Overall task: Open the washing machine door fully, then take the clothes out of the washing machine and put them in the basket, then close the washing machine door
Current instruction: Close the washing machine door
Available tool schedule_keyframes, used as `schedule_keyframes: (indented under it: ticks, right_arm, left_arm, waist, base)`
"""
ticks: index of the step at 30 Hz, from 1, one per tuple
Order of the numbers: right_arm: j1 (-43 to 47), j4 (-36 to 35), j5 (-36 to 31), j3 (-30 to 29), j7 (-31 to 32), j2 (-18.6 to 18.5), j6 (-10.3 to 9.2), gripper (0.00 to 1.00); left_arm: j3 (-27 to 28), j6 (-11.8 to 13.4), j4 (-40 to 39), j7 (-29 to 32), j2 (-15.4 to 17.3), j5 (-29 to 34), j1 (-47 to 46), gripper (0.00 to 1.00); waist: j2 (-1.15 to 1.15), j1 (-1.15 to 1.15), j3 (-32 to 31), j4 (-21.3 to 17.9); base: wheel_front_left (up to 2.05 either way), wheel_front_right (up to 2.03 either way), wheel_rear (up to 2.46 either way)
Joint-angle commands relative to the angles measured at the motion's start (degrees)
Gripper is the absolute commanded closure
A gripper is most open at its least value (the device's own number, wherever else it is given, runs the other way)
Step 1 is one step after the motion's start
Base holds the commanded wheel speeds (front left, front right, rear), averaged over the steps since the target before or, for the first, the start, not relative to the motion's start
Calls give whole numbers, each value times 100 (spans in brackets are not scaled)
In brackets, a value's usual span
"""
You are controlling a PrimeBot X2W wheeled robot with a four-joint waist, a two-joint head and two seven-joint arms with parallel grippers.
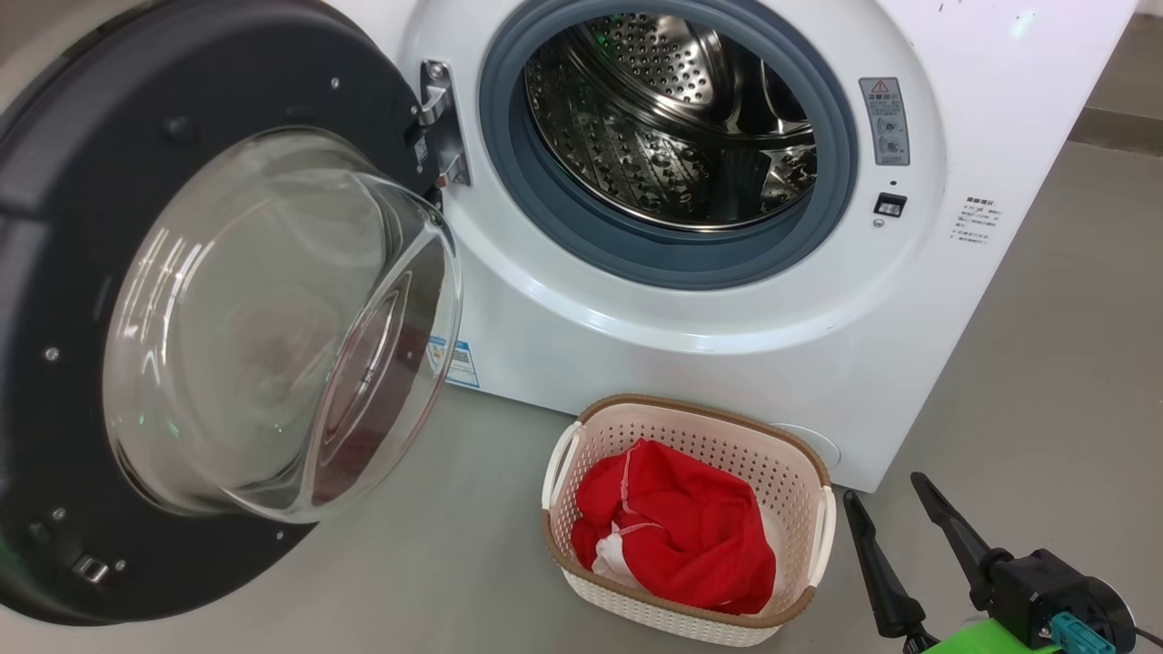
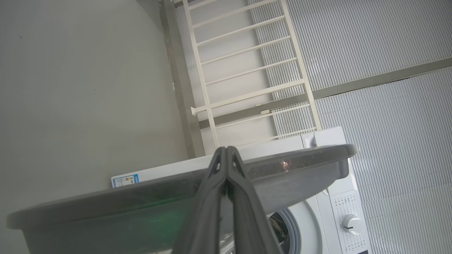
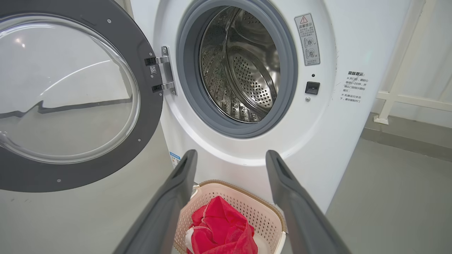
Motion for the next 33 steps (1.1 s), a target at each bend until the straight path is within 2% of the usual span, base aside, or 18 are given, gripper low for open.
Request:
schedule_keyframes:
  ticks: [1, 12, 16, 21, 33]
  right_arm:
    - [-235, -165, -12, 128, -29, -69, 2, 0]
    - [-237, -160, -6, 129, -33, -69, 2, 0]
    - [-241, -160, -3, 132, -37, -69, 2, 0]
    - [-253, -174, -18, 109, -50, -69, 2, 0]
    - [-300, -198, -40, 39, -72, -69, 2, 0]
  left_arm:
    - [137, -53, -115, 87, 303, -33, -249, 100]
    - [-50, -5, -274, 753, 367, -214, -5, 100]
    - [-63, -49, -373, 946, 374, -308, 79, 100]
    - [-129, -184, -678, 1481, 336, -595, 310, 100]
    - [-240, -319, -1417, 2492, 159, -1265, 806, 100]
  waist:
    - [0, 0, -1, 1]
    - [0, 0, -7, -2]
    - [0, 0, 1, -27]
    - [0, 0, 57, -99]
    - [0, 0, 163, -222]
  base:
    - [0, 0, 0]
    - [0, 0, 0]
    - [0, 0, 0]
    - [0, 0, 0]
    - [0, 0, 0]
